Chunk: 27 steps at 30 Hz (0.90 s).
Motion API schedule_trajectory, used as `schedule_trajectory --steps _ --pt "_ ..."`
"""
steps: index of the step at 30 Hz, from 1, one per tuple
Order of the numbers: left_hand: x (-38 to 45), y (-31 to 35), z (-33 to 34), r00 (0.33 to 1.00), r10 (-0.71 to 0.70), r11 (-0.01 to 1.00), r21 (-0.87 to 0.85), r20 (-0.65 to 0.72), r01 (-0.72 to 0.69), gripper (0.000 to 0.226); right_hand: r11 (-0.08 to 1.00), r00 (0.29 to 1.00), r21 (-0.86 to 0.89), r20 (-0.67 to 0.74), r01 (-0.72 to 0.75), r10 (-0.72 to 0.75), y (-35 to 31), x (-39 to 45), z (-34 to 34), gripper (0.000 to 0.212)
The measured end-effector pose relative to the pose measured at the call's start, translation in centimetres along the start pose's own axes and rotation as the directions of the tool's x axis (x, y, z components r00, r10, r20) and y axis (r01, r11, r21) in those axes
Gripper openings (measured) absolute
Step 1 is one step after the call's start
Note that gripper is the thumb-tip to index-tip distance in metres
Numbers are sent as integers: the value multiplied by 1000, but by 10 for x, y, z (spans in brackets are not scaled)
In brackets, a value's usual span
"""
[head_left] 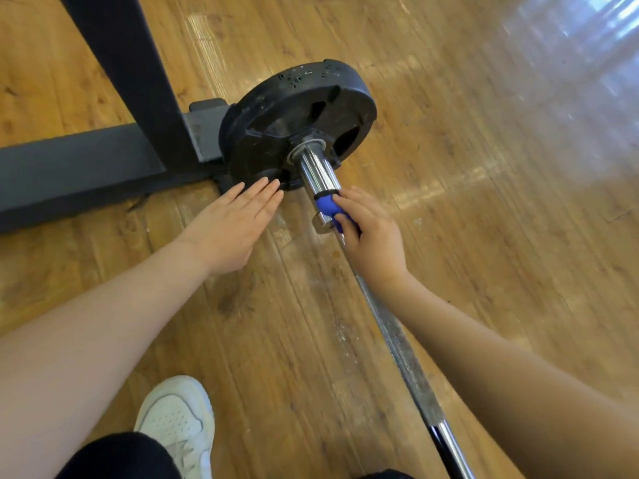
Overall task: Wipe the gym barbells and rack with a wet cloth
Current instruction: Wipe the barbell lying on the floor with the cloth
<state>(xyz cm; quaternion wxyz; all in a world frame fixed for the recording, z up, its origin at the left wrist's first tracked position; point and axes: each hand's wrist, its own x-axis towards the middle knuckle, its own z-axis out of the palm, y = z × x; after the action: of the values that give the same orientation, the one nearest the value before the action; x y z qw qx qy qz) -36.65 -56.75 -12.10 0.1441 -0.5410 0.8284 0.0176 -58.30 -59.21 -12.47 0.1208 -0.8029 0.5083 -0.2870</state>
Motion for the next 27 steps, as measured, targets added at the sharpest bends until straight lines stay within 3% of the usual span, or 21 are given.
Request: schedule_trajectory --steps 2,7,14,18,21,27 --pt "4 4 -4 1000 -2 1000 -8 -5 2 76 999 999 4 -8 -36 36 -5 -13 5 29" --pt "16 15 -17 1000 -1 1000 -25 -15 1 73 998 999 -51 -33 28 -30 -7 -24 -6 29" --pt "18 14 -18 1000 16 1000 -17 -13 -16 74 977 982 -186 173 107 -74 -8 -57 -16 50" --pt "16 11 -17 999 5 999 -41 -53 -7 74 976 982 -194 174 103 -69 -13 -38 -5 44" --pt "12 12 -15 999 2 999 -47 -49 -4 72 977 964 -173 254 122 -75 -9 -49 -12 38" --pt "15 16 -17 1000 12 1000 -21 -17 -12 74 977 959 -58 185 -206 213 -15 -62 -25 34"
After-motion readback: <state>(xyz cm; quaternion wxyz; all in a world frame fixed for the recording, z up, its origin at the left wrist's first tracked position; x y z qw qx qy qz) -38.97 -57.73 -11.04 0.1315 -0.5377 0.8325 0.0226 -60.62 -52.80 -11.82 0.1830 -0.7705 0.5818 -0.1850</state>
